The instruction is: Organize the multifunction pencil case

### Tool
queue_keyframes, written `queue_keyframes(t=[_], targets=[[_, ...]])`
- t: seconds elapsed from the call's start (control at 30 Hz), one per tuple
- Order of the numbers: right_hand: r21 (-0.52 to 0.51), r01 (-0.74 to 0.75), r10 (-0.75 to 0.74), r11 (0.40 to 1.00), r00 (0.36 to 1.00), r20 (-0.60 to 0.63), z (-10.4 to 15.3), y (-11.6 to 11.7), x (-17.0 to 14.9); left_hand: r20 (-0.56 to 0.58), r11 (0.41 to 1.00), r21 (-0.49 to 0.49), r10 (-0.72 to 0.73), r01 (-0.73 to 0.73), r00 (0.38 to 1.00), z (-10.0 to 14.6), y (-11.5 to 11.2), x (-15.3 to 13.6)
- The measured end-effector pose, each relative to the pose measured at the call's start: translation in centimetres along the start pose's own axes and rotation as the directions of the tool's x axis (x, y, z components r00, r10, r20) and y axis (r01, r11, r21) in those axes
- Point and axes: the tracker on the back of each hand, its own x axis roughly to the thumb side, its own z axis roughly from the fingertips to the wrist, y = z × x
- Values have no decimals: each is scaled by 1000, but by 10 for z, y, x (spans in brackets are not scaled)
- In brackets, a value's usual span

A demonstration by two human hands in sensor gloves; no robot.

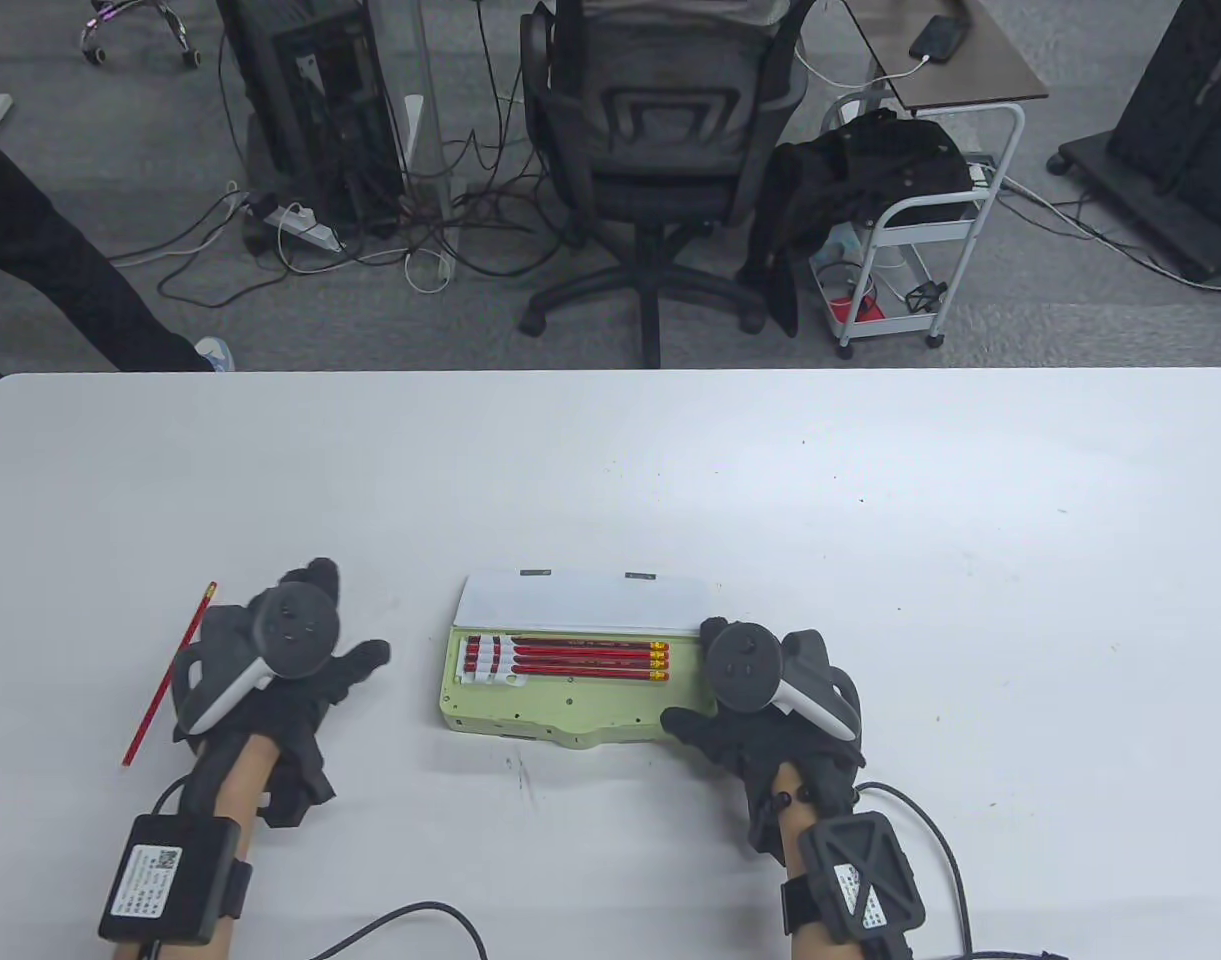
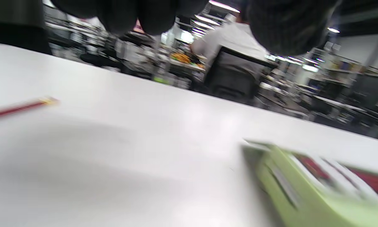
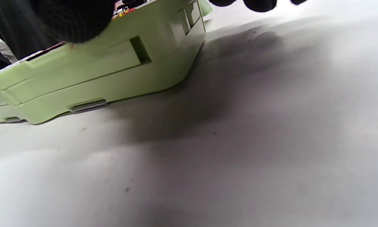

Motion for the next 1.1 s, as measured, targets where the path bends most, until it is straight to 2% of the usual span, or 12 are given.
queue_keyframes(t=[0.1, 0.2, 0.33, 0.43, 0.57, 0.73, 0.87, 1.03, 1.1], targets=[[2, -5, 5, 1000, 1000, 4, -1, -1, 0, -151, 997, 6, -72, 73, 986, 2, 16, -35], [5, 3, -3, 1000, 1000, 5, -1, -1, 0, -269, 993, -24, -121, 119, 955, 1, 15, -60], [4, 8, -8, 1000, 1000, 7, -1, 0, 0, -405, 980, -123, -192, 155, 894, -5, -3, -96], [5, 11, -11, 1000, 1000, 10, -1, 0, -1, -447, 976, -169, -198, 135, 872, -6, -18, -113], [7, 12, -12, 1000, 1000, 12, -2, 0, -1, -481, 950, -241, -295, 199, 826, -8, -39, -132], [9, 4, -5, 1000, 1000, 11, -2, -1, -1, -498, 928, -272, -361, 253, 789, -9, -54, -140], [9, 3, -3, 1000, 1000, 9, -2, -1, -1, -482, 894, -266, -447, 361, 753, -12, -58, -133], [11, -1, 1, 1000, 1000, 8, -2, -1, 0, -482, 861, -276, -508, 426, 714, -19, -61, -122], [14, 1, -1, 1000, 1000, 7, -2, -1, 0, -466, 826, -295, -563, 480, 683, -21, -63, -116]])
